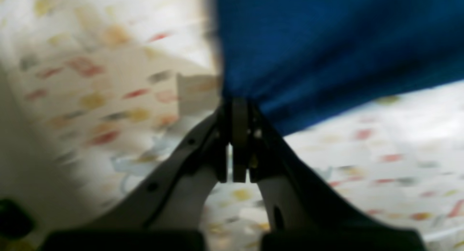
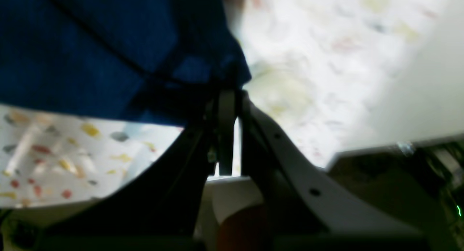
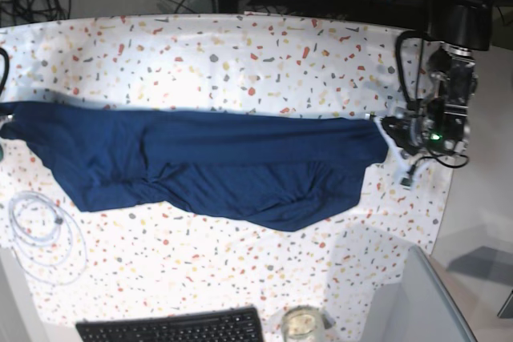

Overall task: Layout the t-shirt on the table in an organized manner, then fold the t-shirt properly
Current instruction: 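Lift the navy shirt with both grippers, stretching it between them, then swing the held shirt up and across the cloth with the left gripper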

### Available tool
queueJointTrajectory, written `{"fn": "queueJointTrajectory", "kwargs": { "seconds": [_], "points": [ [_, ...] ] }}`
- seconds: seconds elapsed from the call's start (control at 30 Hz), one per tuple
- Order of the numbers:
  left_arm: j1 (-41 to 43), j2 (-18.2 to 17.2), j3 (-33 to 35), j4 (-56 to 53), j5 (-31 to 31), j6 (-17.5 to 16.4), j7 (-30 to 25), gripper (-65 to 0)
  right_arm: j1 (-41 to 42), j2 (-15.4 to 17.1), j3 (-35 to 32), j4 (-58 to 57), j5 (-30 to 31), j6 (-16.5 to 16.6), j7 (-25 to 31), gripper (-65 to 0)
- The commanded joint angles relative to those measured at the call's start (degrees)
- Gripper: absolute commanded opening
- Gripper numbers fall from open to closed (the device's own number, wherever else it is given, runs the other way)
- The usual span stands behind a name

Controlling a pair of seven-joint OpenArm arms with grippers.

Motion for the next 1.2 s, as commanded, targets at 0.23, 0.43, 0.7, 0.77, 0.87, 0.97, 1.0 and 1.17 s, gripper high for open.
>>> {"fn": "queueJointTrajectory", "kwargs": {
  "seconds": [0.23,0.43,0.7,0.77,0.87,0.97,1.0,1.17],
  "points": [
    [-1.8,-4.0,-2.5,2.7,0.7,0.4,-0.3,-65.0,-1.7,1.6,5.4,15.4,-0.1,-0.1,-7.0,-64.4],
    [-1.8,-4.8,-2.5,10.8,0.2,0.4,4.5,-65.0,-2.0,1.5,5.5,23.6,-0.1,-0.1,-12.0,-64.4],
    [-2.2,-4.4,-2.6,14.1,0.2,0.4,6.5,-65.0,-4.5,0.4,10.8,25.4,-0.1,-0.1,-10.2,-64.4],
    [-5.5,-3.5,-2.4,12.6,0.2,0.4,6.5,-65.0,-1.7,1.2,10.3,21.6,-0.3,-0.1,-7.0,-64.4],
    [-10.6,-1.1,-2.5,9.6,0.7,0.4,6.7,-65.0,4.5,3.2,5.7,13.2,-0.5,-0.1,-3.6,-64.4],
    [-15.4,0.7,-2.0,6.6,0.7,0.4,6.6,-65.0,10.4,4.1,1.3,5.8,-0.4,-0.1,0.7,-64.4],
    [-17.1,1.5,-1.9,5.4,0.7,0.4,6.6,-65.0,12.1,4.2,0.2,3.5,-0.4,-0.1,2.4,-64.4],
    [-27.3,4.6,-1.8,-4.3,0.8,0.6,3.0,-65.0,23.5,4.1,-7.5,-10.9,-0.5,-0.1,12.3,-64.4]
  ]
}}
